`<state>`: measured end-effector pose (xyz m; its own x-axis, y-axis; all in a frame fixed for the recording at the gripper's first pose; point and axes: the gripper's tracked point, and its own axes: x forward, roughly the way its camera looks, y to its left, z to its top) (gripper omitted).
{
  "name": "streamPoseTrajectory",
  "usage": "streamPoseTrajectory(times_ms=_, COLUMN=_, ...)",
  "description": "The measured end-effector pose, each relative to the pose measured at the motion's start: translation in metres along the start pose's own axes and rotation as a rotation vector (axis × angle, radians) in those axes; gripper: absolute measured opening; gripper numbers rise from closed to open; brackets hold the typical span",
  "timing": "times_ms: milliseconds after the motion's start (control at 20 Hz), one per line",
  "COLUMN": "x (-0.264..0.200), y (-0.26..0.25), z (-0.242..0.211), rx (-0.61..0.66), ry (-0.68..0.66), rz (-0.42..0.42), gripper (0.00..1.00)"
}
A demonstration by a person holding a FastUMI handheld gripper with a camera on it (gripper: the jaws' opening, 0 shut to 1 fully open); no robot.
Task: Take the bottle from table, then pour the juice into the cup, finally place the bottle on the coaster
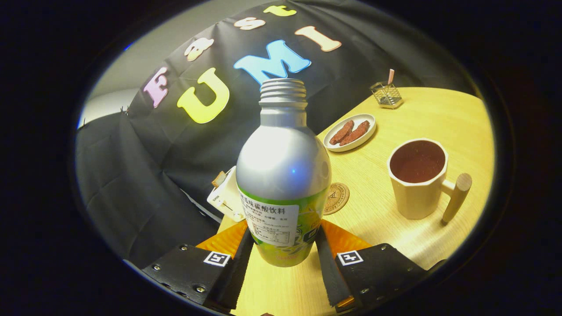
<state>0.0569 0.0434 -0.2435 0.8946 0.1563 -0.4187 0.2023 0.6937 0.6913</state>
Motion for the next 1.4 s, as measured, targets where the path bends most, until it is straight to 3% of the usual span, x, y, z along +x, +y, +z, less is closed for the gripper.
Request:
streamPoseTrajectory(times_ms=800, x=-0.009, y=-0.015, z=0.001, rx=0.408, ry=0.002, rz=0.068, gripper=0.74)
streamPoseTrajectory(times_ms=1400, x=0.006, y=-0.014, z=-0.011, rx=0.633, ry=0.063, rz=0.074, gripper=0.74)
